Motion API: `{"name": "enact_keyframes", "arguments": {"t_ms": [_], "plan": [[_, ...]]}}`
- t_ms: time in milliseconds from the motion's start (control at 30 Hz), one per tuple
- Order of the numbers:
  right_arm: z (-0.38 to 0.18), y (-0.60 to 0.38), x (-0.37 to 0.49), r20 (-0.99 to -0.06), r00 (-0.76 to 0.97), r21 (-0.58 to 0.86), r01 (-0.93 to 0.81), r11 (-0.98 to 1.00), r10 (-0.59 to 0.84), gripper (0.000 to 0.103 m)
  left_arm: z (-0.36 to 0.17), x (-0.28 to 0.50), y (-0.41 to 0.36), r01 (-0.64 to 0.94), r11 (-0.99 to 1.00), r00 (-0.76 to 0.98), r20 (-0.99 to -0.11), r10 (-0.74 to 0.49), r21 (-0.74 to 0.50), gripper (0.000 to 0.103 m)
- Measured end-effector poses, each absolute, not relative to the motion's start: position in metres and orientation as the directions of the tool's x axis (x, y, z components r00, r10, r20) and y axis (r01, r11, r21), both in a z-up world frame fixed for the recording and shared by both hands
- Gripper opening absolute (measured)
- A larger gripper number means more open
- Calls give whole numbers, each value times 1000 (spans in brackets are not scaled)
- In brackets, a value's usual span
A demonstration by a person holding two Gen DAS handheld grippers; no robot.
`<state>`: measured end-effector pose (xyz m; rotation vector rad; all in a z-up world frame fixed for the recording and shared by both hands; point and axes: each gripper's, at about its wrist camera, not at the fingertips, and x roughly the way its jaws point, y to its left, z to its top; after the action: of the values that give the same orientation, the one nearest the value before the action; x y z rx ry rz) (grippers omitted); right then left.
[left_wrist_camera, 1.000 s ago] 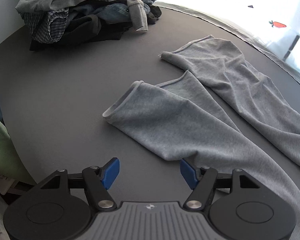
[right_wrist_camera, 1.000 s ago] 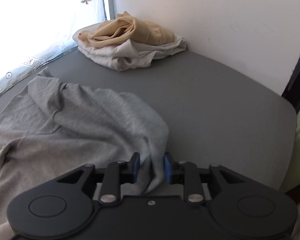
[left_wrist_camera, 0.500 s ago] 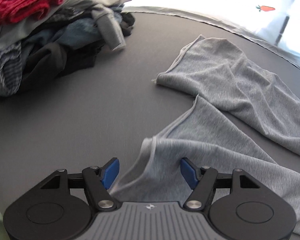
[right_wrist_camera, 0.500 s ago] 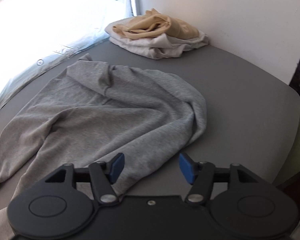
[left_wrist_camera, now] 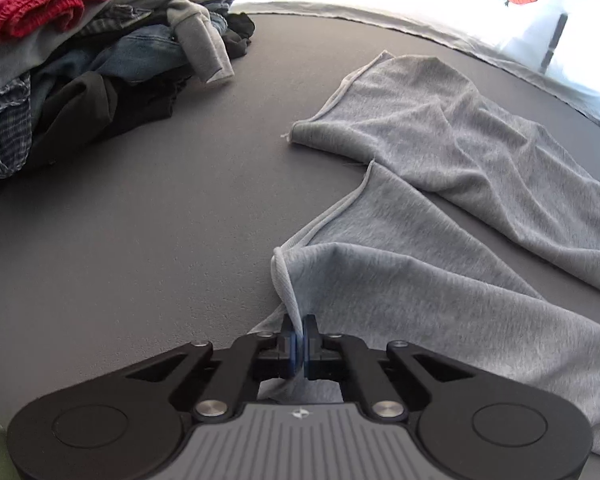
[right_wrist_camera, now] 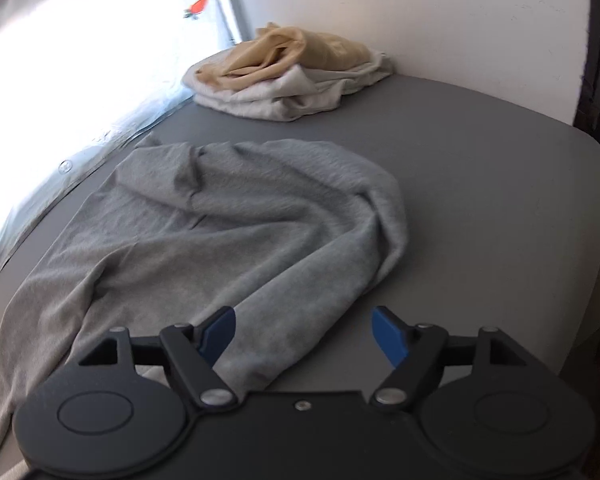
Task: Fold clothes
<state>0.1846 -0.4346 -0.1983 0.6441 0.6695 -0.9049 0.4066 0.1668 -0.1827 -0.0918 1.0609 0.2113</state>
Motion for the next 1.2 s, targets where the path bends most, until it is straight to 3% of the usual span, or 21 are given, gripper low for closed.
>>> {"name": "enact_keyframes", "arguments": {"t_ms": [233, 267, 367, 633, 933, 1067, 1200], "plan": [[-203, -493, 180, -747, 414, 218, 892, 396, -521, 77, -157, 384, 171, -311, 950, 538, -828, 158, -21, 3], [-207, -502, 183, -761, 412, 211, 887, 410, -501, 70, -153, 383, 173, -318, 948, 545, -822, 162, -24, 3], [-218, -522, 195, -807, 404, 202, 875, 440, -432, 4, -141, 384, 178, -345, 937, 568, -806, 165, -51, 2], [-137, -520, 248, -600, 669, 338, 709, 618, -439, 3, -76, 431, 173, -310, 946, 697, -699, 161, -91, 2], [-21, -520, 263, -282, 836, 495, 547, 675, -471, 3, 42, 451, 174, -258, 942, 883, -448, 140, -215, 2], [-34, -511, 236, -317, 812, 443, 583, 681, -489, 3, 41, 420, 188, -293, 936, 879, -441, 182, -197, 2], [-86, -503, 206, -467, 739, 362, 661, 657, -486, 3, -20, 390, 200, -377, 924, 775, -569, 276, -66, 3]]}}
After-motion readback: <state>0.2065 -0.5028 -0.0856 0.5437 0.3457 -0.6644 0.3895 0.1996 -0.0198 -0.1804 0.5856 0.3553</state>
